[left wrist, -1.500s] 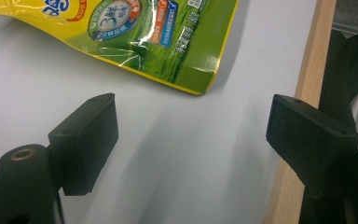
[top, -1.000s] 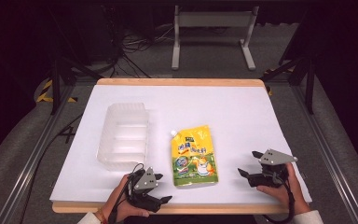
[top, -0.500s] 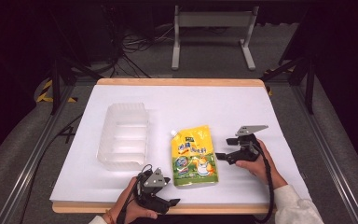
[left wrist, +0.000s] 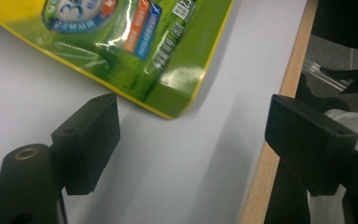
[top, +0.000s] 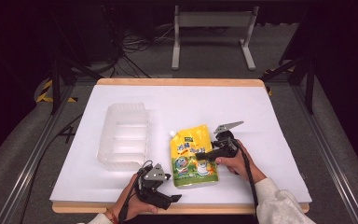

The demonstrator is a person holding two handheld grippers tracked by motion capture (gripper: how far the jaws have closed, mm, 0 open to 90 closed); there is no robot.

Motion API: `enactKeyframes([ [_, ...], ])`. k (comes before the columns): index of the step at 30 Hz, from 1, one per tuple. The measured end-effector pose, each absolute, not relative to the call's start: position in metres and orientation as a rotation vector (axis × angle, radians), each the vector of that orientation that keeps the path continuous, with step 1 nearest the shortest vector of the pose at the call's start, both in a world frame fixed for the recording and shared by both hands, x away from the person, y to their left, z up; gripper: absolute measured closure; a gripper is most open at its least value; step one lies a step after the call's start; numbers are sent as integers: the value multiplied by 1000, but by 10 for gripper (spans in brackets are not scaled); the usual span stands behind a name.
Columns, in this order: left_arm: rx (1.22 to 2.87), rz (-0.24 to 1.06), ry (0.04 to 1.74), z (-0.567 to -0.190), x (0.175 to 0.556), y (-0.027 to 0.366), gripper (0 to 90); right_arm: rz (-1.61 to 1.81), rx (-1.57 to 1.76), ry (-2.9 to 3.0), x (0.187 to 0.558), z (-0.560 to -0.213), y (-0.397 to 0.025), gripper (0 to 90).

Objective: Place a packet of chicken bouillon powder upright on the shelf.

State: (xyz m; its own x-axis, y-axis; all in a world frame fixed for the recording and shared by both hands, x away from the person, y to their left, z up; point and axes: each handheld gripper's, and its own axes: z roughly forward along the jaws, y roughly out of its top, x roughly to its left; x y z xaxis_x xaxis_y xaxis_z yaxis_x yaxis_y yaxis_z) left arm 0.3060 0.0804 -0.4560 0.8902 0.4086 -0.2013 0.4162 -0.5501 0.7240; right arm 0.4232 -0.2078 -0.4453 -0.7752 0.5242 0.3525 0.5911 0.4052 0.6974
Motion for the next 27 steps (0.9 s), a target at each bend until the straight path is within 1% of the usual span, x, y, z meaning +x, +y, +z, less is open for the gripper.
enactKeyframes([
  [1,2214,-18,592,-456,307,80,176,-1320,-1023,-2565,423,-445,-207,414],
  [2,2214,-18,592,-456,307,80,168,-1320,-1023,-2565,423,-445,-207,414],
  [4,2210,-14,606,-456,309,78,164,-1339,-1037,-2568,420,-444,-208,611],
  [6,2206,-13,607,-456,311,77,158,-1350,-1041,-2582,418,-443,-211,787],
  [7,2206,-8,609,-455,312,76,156,-1368,-1030,-2579,416,-442,-214,820],
  [11,2189,-17,604,-453,315,72,157,-1417,-994,-2580,409,-436,-219,859],
  [16,2151,-4,595,-444,317,69,159,-1566,-937,-2575,391,-413,-229,896],
  [17,2136,29,592,-441,319,70,159,-1580,-926,-2580,387,-410,-230,898],
  [19,2120,22,604,-438,321,70,159,-1609,-890,-2607,378,-401,-229,900],
  [20,2105,40,611,-436,321,71,159,-1626,-876,-2608,374,-398,-229,900],
  [27,2083,49,607,-430,322,76,158,-1695,-804,-2629,360,-385,-226,900],
])
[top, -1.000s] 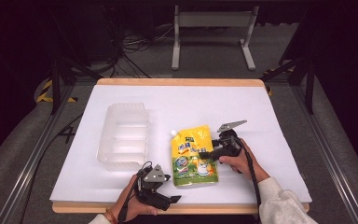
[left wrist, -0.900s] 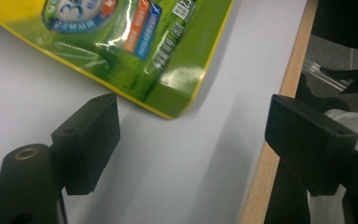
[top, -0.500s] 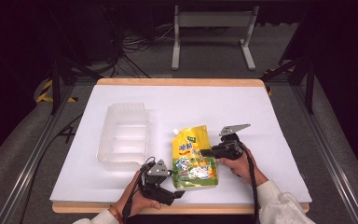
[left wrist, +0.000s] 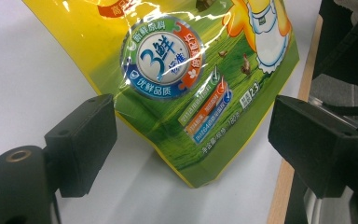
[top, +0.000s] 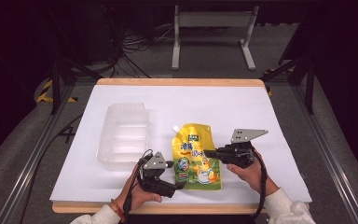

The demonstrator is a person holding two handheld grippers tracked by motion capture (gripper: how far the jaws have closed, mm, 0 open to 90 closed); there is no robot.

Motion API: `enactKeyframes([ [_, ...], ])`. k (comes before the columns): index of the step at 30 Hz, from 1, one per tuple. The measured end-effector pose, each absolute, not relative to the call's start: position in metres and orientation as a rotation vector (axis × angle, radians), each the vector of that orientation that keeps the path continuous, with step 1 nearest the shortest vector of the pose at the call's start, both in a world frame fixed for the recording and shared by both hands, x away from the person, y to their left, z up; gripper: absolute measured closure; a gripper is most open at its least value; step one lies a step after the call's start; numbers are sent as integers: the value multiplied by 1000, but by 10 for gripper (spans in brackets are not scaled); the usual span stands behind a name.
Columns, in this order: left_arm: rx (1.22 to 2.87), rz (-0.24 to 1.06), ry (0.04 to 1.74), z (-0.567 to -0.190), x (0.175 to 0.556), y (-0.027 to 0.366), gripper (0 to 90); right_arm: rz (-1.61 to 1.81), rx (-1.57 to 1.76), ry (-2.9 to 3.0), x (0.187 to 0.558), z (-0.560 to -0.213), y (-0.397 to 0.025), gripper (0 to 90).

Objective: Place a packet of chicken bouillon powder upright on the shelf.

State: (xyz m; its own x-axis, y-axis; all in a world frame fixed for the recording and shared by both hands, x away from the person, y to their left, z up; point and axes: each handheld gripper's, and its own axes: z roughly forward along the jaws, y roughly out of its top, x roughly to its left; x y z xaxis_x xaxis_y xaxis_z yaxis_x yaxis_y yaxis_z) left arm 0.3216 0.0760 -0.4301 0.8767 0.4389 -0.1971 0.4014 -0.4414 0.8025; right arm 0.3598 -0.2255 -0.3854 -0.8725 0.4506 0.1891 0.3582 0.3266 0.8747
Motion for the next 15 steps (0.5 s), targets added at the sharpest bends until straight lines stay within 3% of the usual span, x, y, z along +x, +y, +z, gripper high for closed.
enactKeyframes([
  [7,2072,62,605,-428,322,77,140,1655,711,2459,353,-377,-227,900],
  [10,2068,76,583,-425,319,73,193,1661,676,2460,348,-375,-225,900],
  [13,2050,106,587,-421,318,72,355,1674,649,2455,345,-372,-223,900],
  [14,2043,135,599,-420,318,72,355,1674,649,2455,345,-372,-223,900],
  [15,2027,151,598,-418,318,74,487,1667,628,2452,342,-370,-223,900],
])
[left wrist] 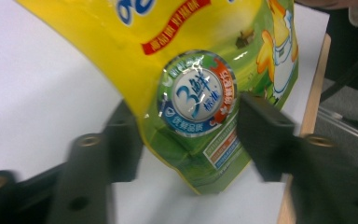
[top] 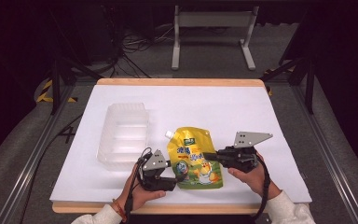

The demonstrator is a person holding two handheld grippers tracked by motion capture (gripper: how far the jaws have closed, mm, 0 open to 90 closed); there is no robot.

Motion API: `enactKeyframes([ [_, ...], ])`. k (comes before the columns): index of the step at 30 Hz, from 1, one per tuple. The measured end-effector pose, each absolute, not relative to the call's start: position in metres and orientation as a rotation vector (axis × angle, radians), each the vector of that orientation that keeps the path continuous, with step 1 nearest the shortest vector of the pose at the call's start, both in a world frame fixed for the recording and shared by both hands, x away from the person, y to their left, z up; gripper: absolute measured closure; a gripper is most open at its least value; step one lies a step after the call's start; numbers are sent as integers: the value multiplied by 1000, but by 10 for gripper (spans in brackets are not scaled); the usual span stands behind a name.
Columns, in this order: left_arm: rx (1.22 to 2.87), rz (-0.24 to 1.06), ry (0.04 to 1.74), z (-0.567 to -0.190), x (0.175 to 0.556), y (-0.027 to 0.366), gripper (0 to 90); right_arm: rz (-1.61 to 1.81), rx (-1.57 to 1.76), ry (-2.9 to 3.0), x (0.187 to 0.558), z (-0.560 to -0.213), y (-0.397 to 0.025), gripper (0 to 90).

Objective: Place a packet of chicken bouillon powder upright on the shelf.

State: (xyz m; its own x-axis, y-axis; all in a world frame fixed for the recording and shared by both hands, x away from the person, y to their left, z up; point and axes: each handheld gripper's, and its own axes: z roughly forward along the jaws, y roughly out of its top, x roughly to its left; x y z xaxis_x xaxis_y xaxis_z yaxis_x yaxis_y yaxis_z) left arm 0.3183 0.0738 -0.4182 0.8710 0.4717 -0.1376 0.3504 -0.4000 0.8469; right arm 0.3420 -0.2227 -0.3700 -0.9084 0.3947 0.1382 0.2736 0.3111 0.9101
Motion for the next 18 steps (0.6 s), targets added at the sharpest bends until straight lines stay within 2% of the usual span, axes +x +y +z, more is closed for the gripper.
enactKeyframes([
  [5,2018,171,600,-416,320,77,622,1661,590,2442,336,-366,-224,900],
  [11,2034,263,581,-407,320,77,766,1635,544,2420,328,-360,-220,900],
  [18,2024,322,540,-390,320,82,859,1628,496,2388,319,-351,-216,900],
])
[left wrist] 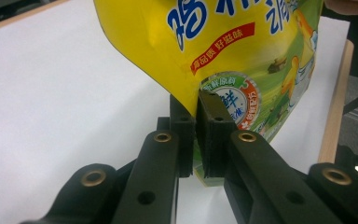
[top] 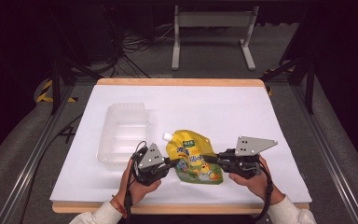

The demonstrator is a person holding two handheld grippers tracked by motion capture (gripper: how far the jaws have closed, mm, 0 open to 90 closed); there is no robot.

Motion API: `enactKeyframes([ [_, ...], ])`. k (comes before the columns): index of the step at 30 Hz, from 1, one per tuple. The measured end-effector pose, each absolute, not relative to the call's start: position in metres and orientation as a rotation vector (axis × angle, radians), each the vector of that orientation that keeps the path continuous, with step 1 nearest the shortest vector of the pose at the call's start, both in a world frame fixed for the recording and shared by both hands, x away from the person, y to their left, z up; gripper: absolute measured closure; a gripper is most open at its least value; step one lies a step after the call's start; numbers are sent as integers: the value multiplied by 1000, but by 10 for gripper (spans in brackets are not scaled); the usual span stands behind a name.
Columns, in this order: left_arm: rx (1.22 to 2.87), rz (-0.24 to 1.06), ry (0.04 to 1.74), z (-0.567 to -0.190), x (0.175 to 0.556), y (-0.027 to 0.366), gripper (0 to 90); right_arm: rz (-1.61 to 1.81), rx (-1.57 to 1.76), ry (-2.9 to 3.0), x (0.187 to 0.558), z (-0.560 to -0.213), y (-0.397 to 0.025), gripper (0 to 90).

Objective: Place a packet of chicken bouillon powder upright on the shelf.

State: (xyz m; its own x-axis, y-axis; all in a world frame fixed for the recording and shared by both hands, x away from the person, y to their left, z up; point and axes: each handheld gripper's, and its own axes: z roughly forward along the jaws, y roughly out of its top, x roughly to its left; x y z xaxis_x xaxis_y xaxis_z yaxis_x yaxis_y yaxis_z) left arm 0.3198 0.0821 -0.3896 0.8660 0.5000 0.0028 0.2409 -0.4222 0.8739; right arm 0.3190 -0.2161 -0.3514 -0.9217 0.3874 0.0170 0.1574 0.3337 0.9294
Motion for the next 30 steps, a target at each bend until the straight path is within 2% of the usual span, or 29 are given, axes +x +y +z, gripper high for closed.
enactKeyframes([
  [4,2025,356,523,-385,319,83,875,1630,489,2372,318,-348,-214,897],
  [8,2017,397,508,-375,319,88,885,1622,521,2350,318,-348,-213,848],
  [14,2038,472,498,-368,320,91,894,1533,528,2351,320,-350,-204,824],
  [20,2023,510,506,-358,326,103,894,1498,526,2320,321,-348,-192,899],
  [30,1955,588,577,-345,339,138,886,1537,448,2302,338,-338,-146,900],
])
